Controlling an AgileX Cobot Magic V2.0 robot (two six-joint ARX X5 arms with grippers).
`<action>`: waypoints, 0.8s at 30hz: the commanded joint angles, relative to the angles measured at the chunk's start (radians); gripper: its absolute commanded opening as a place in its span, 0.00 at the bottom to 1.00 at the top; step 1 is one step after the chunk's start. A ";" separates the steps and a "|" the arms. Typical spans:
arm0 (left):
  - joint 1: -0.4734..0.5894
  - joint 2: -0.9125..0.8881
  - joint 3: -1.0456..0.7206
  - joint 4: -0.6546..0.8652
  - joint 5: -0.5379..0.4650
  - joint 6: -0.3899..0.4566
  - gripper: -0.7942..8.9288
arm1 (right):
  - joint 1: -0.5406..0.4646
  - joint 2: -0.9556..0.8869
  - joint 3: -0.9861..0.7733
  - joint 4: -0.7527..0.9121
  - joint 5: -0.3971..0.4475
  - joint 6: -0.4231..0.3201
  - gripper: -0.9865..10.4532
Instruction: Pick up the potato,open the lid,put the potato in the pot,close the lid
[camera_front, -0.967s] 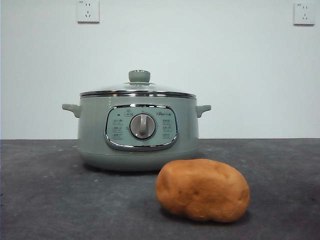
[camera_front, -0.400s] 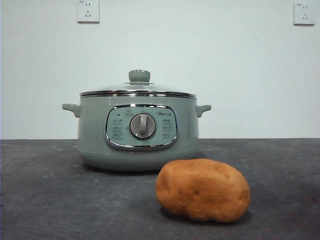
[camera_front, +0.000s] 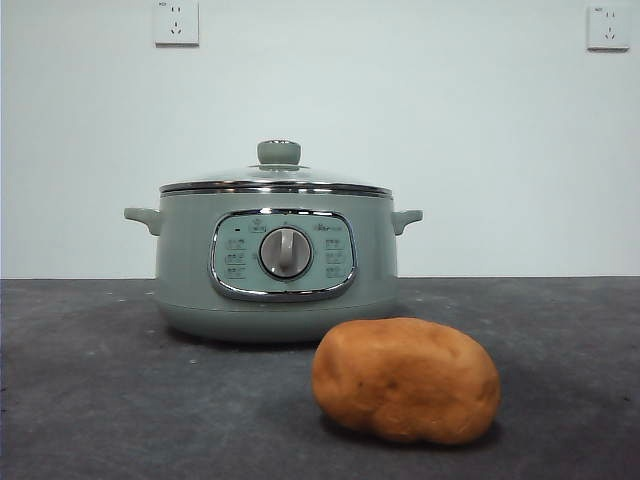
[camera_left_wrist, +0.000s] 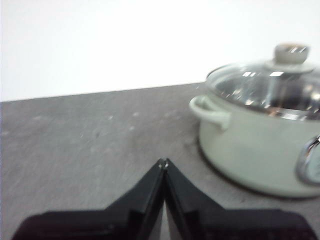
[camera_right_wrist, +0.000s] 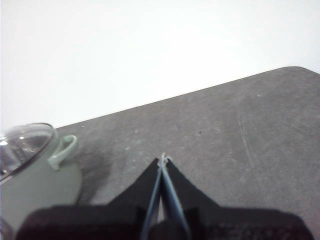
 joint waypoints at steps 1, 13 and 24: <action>0.003 0.009 0.043 -0.013 0.034 -0.016 0.08 | 0.000 0.041 0.073 -0.034 -0.043 0.021 0.08; 0.003 0.075 0.108 -0.087 0.116 -0.083 0.08 | 0.000 0.192 0.377 -0.417 -0.389 0.110 0.08; 0.003 0.241 0.253 -0.172 0.338 -0.207 0.08 | 0.000 0.352 0.482 -0.598 -0.586 -0.125 0.09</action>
